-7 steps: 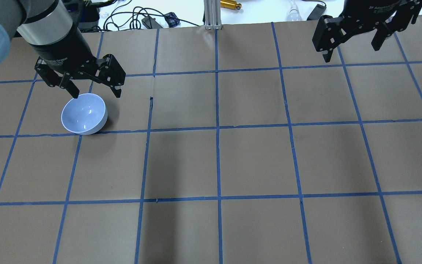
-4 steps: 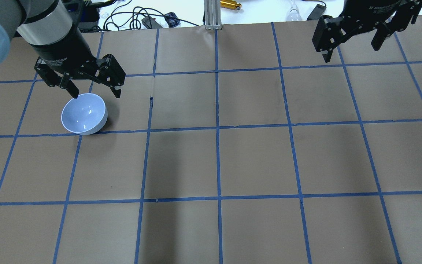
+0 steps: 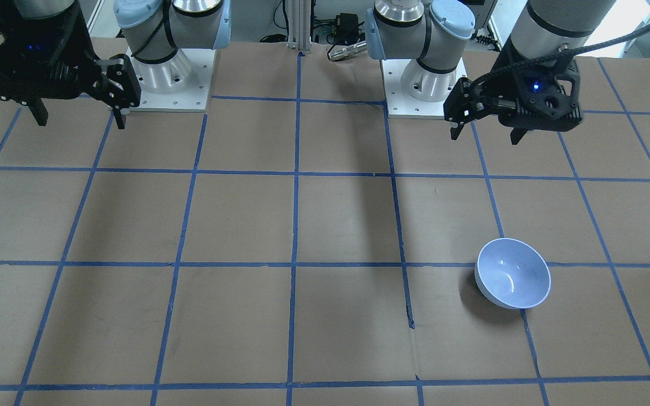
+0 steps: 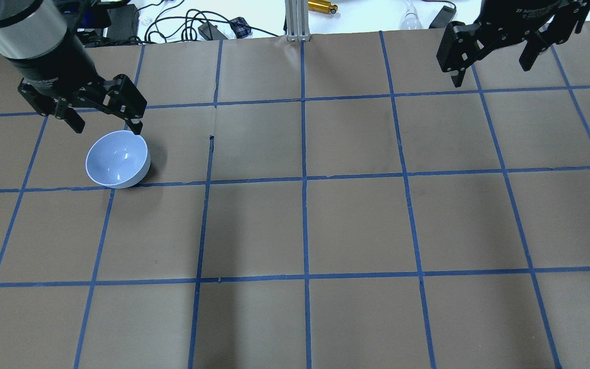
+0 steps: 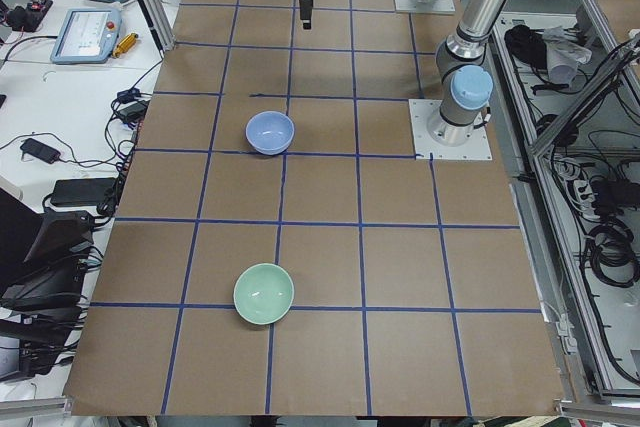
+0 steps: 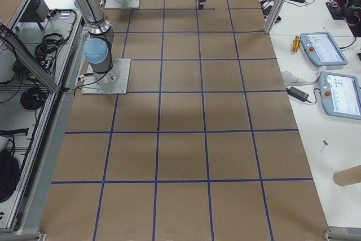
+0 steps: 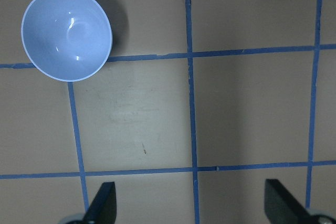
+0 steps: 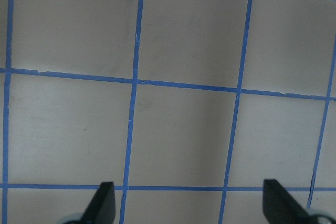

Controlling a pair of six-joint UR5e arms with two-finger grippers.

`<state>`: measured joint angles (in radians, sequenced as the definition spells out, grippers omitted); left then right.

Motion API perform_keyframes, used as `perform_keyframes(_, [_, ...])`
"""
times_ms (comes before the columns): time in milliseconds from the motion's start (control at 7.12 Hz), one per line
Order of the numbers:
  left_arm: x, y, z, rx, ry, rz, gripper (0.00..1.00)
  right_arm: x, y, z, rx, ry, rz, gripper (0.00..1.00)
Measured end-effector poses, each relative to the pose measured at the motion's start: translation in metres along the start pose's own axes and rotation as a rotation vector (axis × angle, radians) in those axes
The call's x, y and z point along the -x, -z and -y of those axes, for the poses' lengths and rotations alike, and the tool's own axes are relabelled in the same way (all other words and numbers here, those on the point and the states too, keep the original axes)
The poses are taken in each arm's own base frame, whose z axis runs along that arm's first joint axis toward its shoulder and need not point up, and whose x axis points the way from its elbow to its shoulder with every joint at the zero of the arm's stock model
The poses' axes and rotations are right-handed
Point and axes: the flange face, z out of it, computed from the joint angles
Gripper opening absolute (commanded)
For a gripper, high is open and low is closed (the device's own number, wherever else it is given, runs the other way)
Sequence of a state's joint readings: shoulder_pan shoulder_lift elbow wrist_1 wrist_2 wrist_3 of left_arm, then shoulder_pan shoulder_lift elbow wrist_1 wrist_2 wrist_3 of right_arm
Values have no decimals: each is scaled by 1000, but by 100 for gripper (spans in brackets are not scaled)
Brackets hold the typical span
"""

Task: Stack green bowl on blue bowl
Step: 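Move the left gripper back toward the robot, away from the blue bowl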

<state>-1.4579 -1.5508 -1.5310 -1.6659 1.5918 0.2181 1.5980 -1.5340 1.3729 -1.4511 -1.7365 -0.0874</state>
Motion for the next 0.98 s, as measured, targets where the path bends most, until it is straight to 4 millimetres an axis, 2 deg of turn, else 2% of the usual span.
perform_keyframes(281, [49,3,-1,-9,-74,0,100,0,0,0,0,0,0,100])
perform_keyframes(702, [146,-1,-11,-11,-157,-13,100,0,0,0,0,0,0,100])
perform_keyframes(983, [199,-10,-19,-17,-239,-12,100,0,0,0,0,0,0,100])
